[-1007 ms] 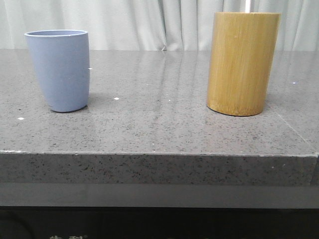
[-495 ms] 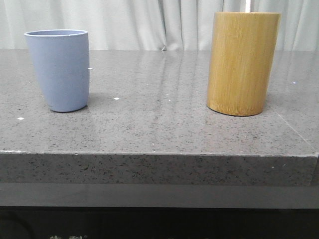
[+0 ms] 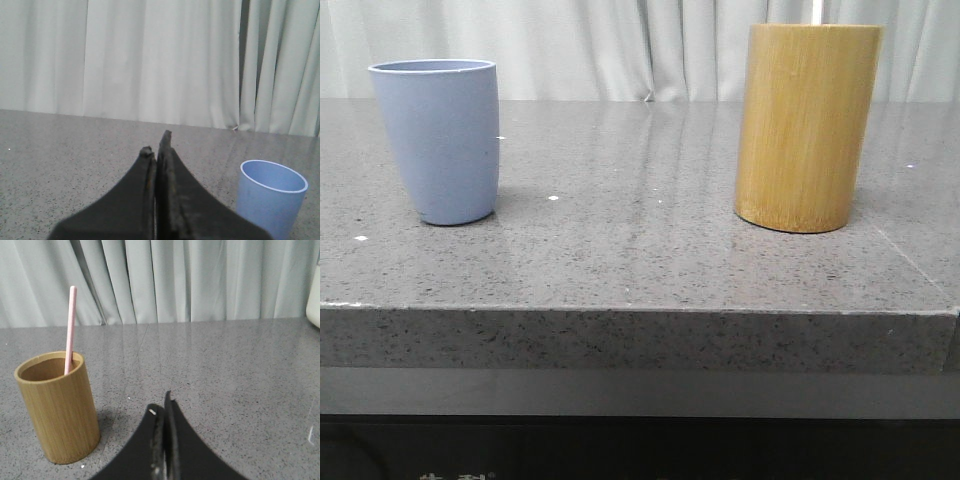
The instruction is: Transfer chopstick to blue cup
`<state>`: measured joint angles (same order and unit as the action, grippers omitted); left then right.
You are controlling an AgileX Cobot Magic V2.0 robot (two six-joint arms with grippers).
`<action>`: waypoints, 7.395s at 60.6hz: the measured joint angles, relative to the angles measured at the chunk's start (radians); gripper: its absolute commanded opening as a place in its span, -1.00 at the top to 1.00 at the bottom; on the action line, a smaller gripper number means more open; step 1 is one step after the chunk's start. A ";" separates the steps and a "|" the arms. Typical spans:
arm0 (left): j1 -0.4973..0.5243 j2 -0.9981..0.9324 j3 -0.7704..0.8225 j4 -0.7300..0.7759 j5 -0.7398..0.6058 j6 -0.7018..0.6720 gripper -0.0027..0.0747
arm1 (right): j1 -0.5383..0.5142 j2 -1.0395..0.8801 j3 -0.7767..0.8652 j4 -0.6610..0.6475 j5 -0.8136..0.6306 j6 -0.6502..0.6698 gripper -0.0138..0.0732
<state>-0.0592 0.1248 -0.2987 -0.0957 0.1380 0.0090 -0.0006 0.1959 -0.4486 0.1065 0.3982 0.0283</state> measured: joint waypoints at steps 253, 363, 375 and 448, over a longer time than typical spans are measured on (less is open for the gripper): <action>-0.627 1.811 -1.710 0.050 1.112 0.061 0.98 | 0.000 0.343 -0.150 0.000 0.002 0.000 -0.75; -0.345 1.385 -1.420 0.267 1.122 -0.043 0.98 | 0.000 0.343 -0.150 0.000 0.003 0.000 -0.75; -0.217 1.185 -1.169 0.216 1.016 -0.050 0.98 | 0.000 0.343 -0.150 0.000 0.003 0.000 -0.75; -0.095 -0.072 -0.114 0.116 0.427 -0.099 0.98 | 0.198 0.741 -0.361 0.000 -0.203 0.000 -0.75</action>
<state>-0.1541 0.0531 -0.4124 0.0207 0.5653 -0.0896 0.1973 0.9371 -0.8096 0.1065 0.1953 0.0283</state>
